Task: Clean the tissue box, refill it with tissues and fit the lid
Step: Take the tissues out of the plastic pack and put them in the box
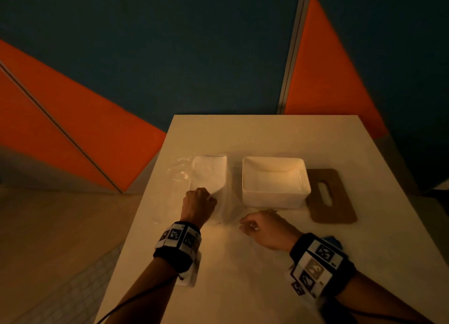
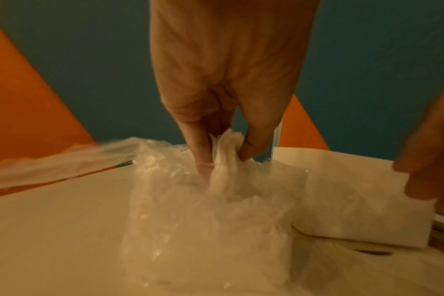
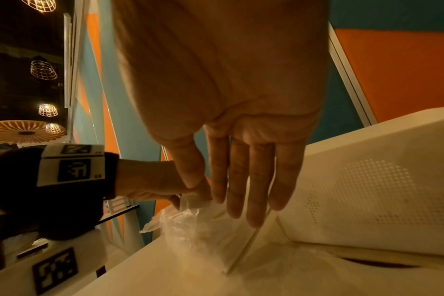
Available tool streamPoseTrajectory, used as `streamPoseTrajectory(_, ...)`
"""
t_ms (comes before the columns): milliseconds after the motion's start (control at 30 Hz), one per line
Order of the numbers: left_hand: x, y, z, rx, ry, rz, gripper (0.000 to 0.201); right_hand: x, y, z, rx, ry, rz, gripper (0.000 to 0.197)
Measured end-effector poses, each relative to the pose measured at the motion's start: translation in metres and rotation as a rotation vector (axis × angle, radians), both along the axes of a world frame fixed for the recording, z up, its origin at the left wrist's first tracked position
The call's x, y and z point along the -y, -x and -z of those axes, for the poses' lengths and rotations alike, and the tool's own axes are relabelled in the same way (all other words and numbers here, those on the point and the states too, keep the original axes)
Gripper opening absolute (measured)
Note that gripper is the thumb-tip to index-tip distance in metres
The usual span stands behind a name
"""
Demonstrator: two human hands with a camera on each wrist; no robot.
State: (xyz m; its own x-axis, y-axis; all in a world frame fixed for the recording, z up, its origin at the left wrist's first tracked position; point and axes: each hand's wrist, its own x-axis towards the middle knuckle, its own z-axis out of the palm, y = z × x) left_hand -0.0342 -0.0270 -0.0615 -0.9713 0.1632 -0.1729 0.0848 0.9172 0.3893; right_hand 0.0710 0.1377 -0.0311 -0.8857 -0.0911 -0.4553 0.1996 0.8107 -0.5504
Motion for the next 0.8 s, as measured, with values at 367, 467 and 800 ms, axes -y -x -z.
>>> streamPoseTrajectory(367, 0.037, -0.008, -0.005, -0.568, -0.201, 0.218, 0.025, 0.018, 0.051, -0.013, -0.032, 0.352, 0.243, 0.034)
streamPoseTrajectory(467, 0.045, -0.019, -0.013, -0.681, -0.147, 0.308, 0.037, 0.027, 0.075, -0.022, 0.131, 0.722, 0.562, 0.050)
streamPoseTrajectory(800, 0.036, -0.022, -0.035, -1.035, -0.099, 0.755, 0.030, -0.018, 0.095, -0.057, 0.027, 0.973, 0.815, 0.010)
